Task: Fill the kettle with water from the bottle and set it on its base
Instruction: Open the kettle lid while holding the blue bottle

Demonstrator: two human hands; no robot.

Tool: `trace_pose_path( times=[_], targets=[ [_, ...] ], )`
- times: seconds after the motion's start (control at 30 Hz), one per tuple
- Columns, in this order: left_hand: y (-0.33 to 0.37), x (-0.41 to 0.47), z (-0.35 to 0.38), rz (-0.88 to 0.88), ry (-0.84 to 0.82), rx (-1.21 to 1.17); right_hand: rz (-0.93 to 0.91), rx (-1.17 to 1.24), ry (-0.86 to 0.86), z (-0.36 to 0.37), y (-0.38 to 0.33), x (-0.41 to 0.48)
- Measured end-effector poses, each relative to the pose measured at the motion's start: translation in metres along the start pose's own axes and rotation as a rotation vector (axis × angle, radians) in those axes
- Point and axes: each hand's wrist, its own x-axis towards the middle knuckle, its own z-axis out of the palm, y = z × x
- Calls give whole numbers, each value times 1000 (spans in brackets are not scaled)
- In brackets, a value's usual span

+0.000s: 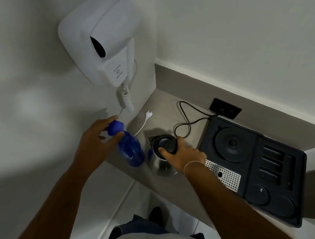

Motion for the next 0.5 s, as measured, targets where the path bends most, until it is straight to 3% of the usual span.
trace_pose_path(
  times=[0.1, 0.17, 0.4, 0.5],
  targets=[
    [-15, -13, -2, -41, 155, 96, 51, -91, -84, -7, -6, 6],
    [-33, -28, 5, -5, 172, 209, 61, -70, -105, -7, -7, 8],
    [-105, -44, 55, -275, -59, 77, 42, 163, 31, 6, -2, 4],
    [-120, -31, 72, -285, -119, 73, 38, 177, 54, 6, -3, 1]
  ],
)
